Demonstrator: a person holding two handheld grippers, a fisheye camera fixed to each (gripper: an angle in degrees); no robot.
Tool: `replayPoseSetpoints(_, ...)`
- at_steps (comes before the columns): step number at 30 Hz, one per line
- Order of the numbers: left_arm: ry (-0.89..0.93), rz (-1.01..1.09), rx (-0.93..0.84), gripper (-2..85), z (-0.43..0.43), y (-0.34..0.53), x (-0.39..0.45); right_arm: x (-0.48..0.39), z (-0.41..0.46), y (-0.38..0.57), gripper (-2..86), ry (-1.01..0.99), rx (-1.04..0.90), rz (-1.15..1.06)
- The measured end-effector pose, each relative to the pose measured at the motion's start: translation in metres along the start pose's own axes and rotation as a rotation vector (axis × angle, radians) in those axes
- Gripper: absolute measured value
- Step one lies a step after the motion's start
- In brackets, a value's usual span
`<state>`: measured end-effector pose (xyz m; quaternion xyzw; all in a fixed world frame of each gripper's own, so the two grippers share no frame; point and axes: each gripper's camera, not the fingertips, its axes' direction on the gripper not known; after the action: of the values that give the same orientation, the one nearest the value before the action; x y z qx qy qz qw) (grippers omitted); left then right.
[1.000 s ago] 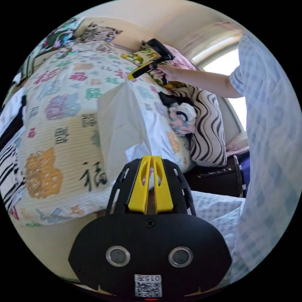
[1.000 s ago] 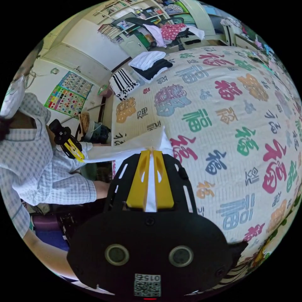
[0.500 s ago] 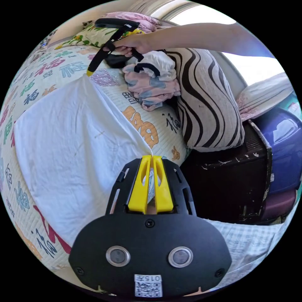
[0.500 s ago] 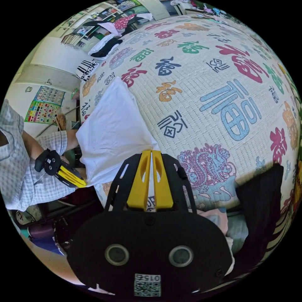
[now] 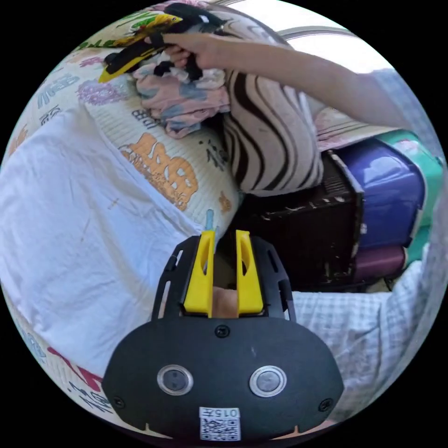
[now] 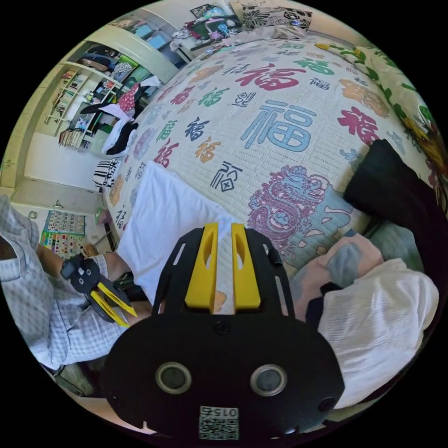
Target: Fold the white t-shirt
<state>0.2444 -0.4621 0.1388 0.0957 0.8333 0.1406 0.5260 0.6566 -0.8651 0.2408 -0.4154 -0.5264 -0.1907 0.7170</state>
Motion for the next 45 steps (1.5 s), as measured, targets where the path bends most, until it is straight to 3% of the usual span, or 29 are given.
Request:
replayPoseSetpoints(4,-0.062,-0.101,0.154,7.4,-0.082,0.021,-0.049,-0.021,0.025,0.019,0.3,-0.199,0.024,-0.101)
replayPoseSetpoints(6,-0.097,-0.177,0.15,6.6,-0.101,0.034,-0.088,-0.022,0.049,0.024,-0.1,-0.281,-0.011,-0.12)
replayPoseSetpoints(10,-0.248,-0.196,-0.088,3.3,-0.087,0.074,-0.147,0.005,0.095,0.04,-0.5,-0.161,-0.053,0.009)
replayPoseSetpoints(11,-0.257,-0.188,-0.096,2.4,-0.085,0.08,-0.15,0.018,0.098,0.046,-0.4,-0.212,-0.029,0.053)
replayPoseSetpoints(16,-0.147,-0.316,-0.013,1.1,-0.12,0.114,-0.182,0.045,0.082,0.082,0.4,-0.223,0.07,0.161)
replayPoseSetpoints(19,-0.164,-0.385,0.044,4.8,-0.147,0.132,-0.186,0.033,0.086,0.116,3.6,-0.256,0.003,0.183)
replayPoseSetpoints(25,-0.093,-0.568,0.161,9.7,-0.175,0.184,-0.218,0.011,0.128,0.194,12.5,-0.125,-0.189,0.368)
replayPoseSetpoints(31,0.11,-0.477,0.223,10.3,-0.174,0.188,-0.25,0.037,0.162,0.241,11.3,-0.172,-0.086,0.564)
replayPoseSetpoints(45,0.22,-0.27,0.196,-0.1,-0.225,0.215,-0.294,0.073,0.201,0.281,8.8,-0.209,-0.08,0.469)
